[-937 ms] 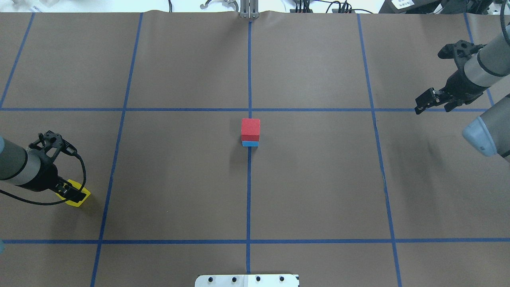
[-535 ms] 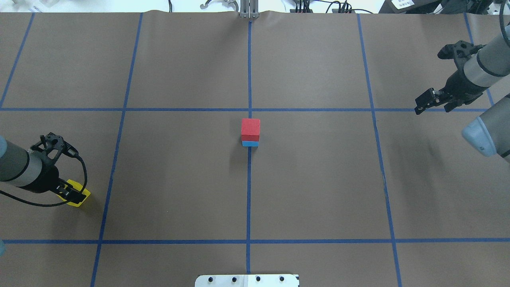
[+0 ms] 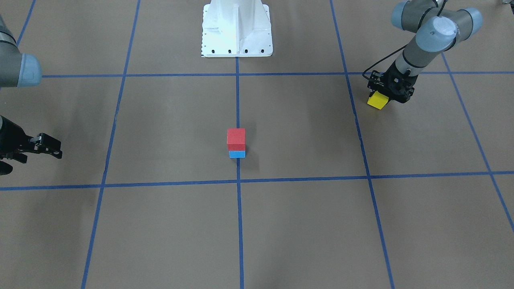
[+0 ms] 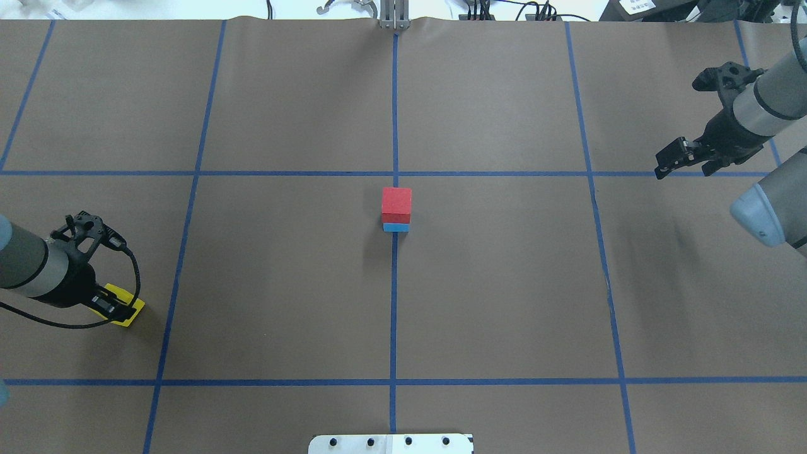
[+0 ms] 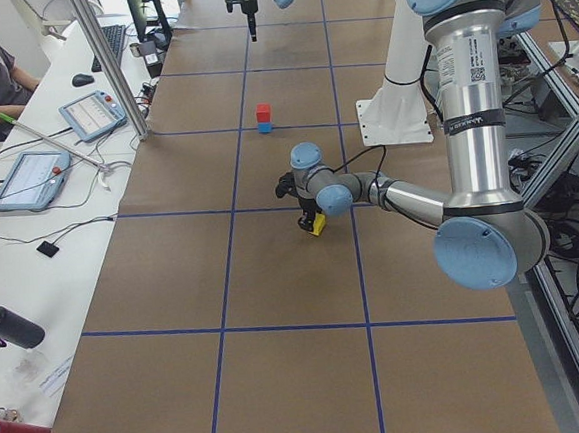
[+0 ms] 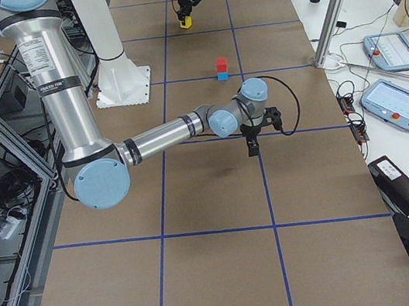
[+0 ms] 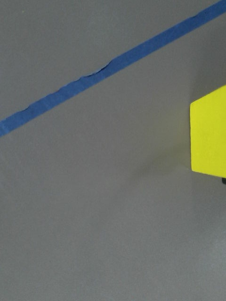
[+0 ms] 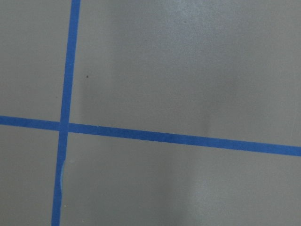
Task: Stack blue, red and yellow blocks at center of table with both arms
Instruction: 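Carry the yellow cube with the left gripper above the red cube, then lower the yellow cube onto the red cube and open the left gripper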
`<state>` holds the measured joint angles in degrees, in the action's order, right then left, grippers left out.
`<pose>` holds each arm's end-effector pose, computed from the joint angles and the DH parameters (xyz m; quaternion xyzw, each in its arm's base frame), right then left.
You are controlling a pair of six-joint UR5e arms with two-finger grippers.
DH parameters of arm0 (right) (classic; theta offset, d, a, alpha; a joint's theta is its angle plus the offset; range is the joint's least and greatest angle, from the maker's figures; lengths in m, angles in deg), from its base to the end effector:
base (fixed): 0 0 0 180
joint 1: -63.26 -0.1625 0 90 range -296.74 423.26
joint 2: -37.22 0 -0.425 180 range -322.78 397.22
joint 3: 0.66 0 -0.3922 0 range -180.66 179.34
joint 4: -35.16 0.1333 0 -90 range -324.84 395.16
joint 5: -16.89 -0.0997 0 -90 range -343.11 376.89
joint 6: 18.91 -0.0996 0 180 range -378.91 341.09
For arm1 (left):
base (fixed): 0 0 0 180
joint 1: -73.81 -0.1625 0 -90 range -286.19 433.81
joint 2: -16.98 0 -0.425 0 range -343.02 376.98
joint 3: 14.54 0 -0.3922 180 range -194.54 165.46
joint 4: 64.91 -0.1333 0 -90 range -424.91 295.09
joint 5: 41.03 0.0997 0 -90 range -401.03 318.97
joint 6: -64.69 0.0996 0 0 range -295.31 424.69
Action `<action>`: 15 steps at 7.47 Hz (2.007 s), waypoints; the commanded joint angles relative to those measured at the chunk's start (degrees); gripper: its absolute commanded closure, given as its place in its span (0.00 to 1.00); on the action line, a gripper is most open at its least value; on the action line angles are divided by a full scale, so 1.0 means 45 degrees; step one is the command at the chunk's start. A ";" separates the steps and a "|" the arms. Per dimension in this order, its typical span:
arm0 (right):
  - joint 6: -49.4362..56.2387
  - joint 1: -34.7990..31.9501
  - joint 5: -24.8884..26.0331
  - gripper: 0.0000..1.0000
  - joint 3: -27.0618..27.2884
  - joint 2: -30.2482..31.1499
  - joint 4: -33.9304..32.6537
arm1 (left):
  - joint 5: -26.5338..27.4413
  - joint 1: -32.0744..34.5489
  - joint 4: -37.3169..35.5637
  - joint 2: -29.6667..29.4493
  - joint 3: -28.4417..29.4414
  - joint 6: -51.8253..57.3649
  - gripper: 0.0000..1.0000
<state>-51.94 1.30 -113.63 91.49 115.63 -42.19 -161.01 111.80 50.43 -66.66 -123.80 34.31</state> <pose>-0.2165 -0.5524 0.5092 0.0132 -0.3992 -0.0392 0.9159 0.3166 -0.3532 0.5034 0.0771 0.3923 0.2545 0.8806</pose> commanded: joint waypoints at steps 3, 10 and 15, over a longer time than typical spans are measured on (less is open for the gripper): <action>-0.0025 -0.0058 0.0254 0.01 0.0031 0.0134 0.0329 | -0.0408 0.0133 -0.7840 -0.7248 -0.1174 -0.4187 1.00; -0.0103 -0.0078 0.0353 0.01 0.0010 0.0135 0.0430 | 0.0101 0.0055 -0.7975 -1.5040 0.7438 -0.6022 1.00; -0.0394 -0.0078 0.0353 0.01 0.0030 0.0115 0.0449 | 0.0101 -0.0238 -0.7662 -1.5103 0.7659 -0.6393 1.00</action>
<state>-53.00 0.95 -111.98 91.56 116.18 -40.17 -160.56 110.85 15.74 -134.68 -89.44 5.98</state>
